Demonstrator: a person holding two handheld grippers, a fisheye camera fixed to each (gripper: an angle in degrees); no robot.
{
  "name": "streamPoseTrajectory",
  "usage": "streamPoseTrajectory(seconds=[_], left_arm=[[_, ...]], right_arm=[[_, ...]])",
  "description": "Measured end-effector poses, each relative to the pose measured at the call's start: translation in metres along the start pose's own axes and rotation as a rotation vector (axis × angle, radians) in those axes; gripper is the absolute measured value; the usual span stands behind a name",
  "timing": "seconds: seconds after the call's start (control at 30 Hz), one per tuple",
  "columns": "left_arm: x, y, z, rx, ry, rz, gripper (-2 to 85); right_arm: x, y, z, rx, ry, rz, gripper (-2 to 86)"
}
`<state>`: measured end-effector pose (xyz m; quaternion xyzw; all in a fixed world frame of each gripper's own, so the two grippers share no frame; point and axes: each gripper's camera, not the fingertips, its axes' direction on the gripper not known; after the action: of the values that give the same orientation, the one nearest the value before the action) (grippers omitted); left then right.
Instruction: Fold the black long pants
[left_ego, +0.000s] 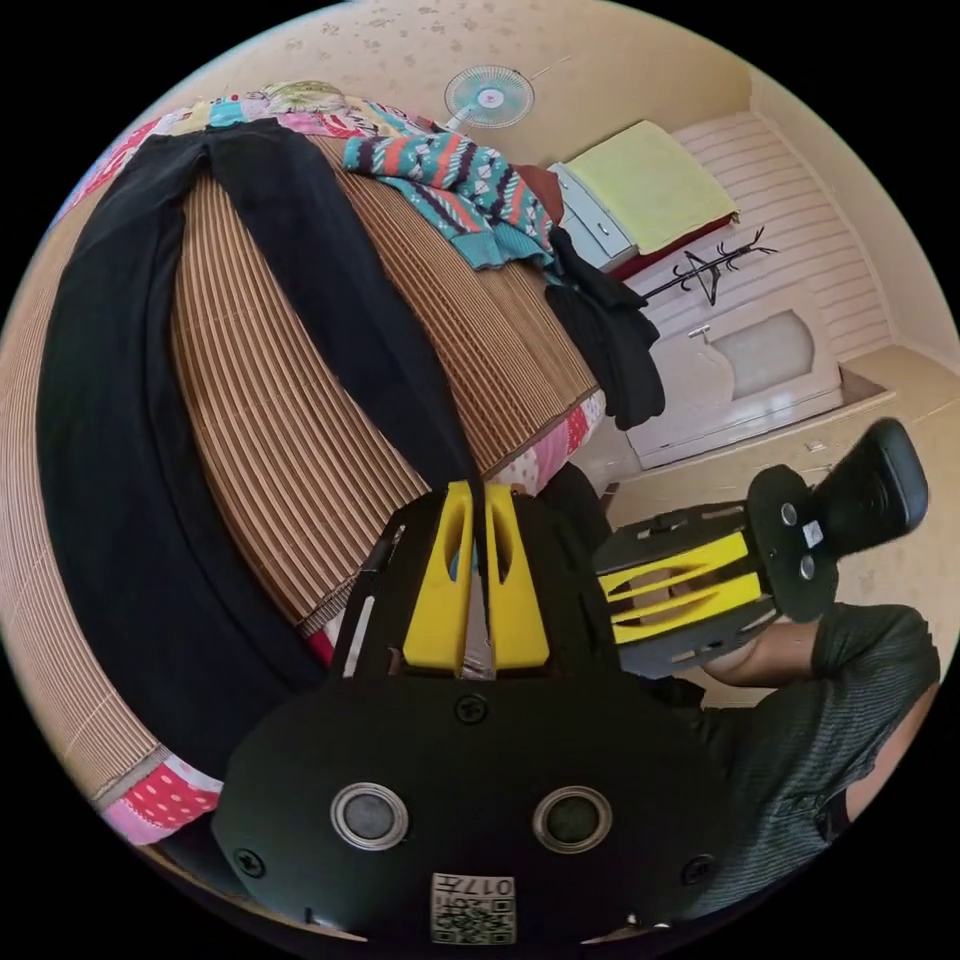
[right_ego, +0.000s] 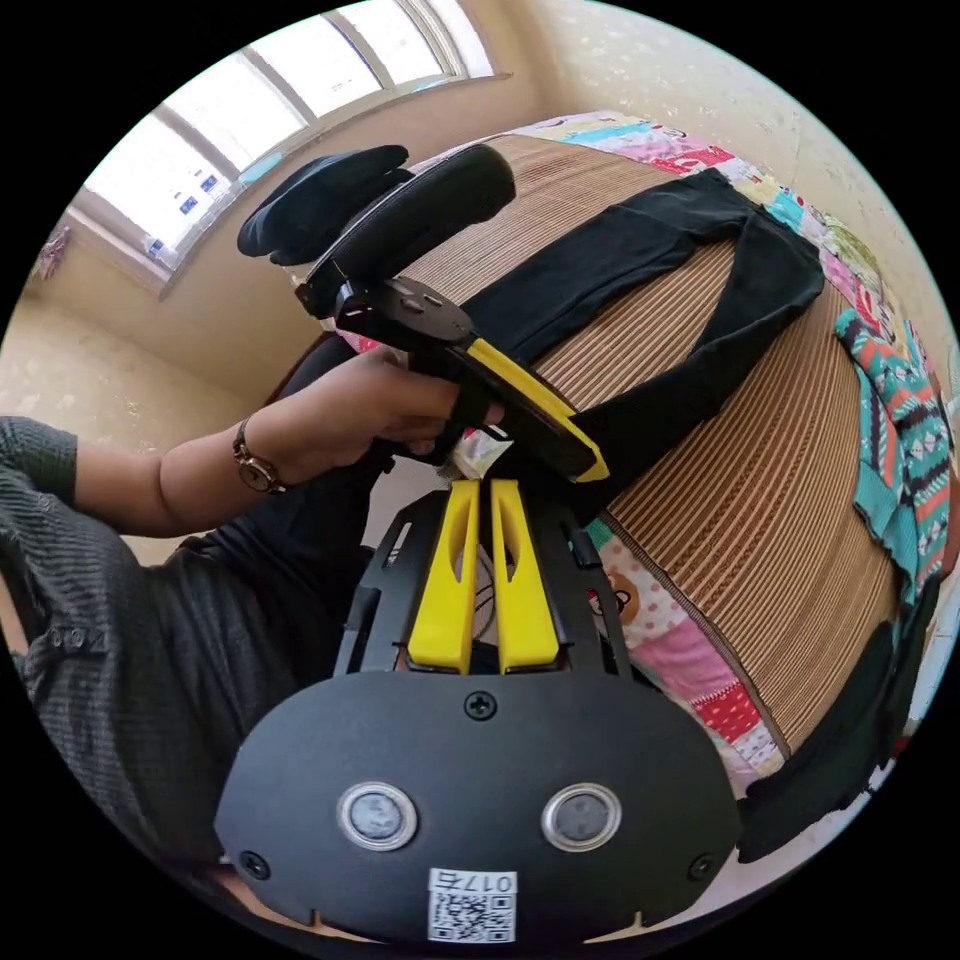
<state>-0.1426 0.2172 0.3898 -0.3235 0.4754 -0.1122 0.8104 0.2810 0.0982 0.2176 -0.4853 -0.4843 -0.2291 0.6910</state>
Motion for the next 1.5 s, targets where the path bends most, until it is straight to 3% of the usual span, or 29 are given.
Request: streamPoseTrajectory(seconds=[0.13, 0.3, 0.5, 0.7, 1.03, 1.17, 1.2, 1.33, 1.5], left_arm=[[-0.013, 0.005, -0.005, 0.058, 0.107, -0.037, -0.8], [-0.019, 0.003, -0.012, 0.071, 0.157, -0.031, -1.0], [-0.021, 0.005, -0.022, 0.081, 0.158, -0.008, -1.0], [-0.043, 0.011, -0.034, 0.121, 0.286, -0.058, -1.0], [-0.072, 0.028, -0.059, 0.244, 0.49, -0.077, -1.0], [-0.084, 0.039, -0.077, 0.323, 0.587, -0.076, -0.9], [-0.085, 0.043, -0.083, 0.337, 0.589, -0.073, -0.9], [-0.091, 0.062, -0.108, 0.368, 0.509, -0.063, -0.9], [-0.124, 0.11, -0.15, 0.388, 0.308, -0.236, -0.9]], right_arm=[[0.047, -0.012, -0.044, 0.088, -0.087, -0.011, 1.2], [0.2, -0.078, -0.089, 0.267, -0.02, 0.268, 2.9], [0.384, -0.173, -0.069, 0.398, -0.155, 0.597, 13.3], [0.455, -0.259, -0.041, 0.503, -0.182, 0.788, 11.7], [0.444, -0.39, -0.034, 0.482, 0.173, 0.828, 6.7], [0.326, -0.479, -0.027, 0.444, 0.865, 0.463, 2.7], [0.293, -0.507, -0.016, 0.429, 0.955, 0.358, 2.3], [0.22, -0.573, 0.012, 0.454, 0.962, 0.18, 1.8], [0.172, -0.655, 0.08, 0.408, 0.807, 0.134, 1.7]])
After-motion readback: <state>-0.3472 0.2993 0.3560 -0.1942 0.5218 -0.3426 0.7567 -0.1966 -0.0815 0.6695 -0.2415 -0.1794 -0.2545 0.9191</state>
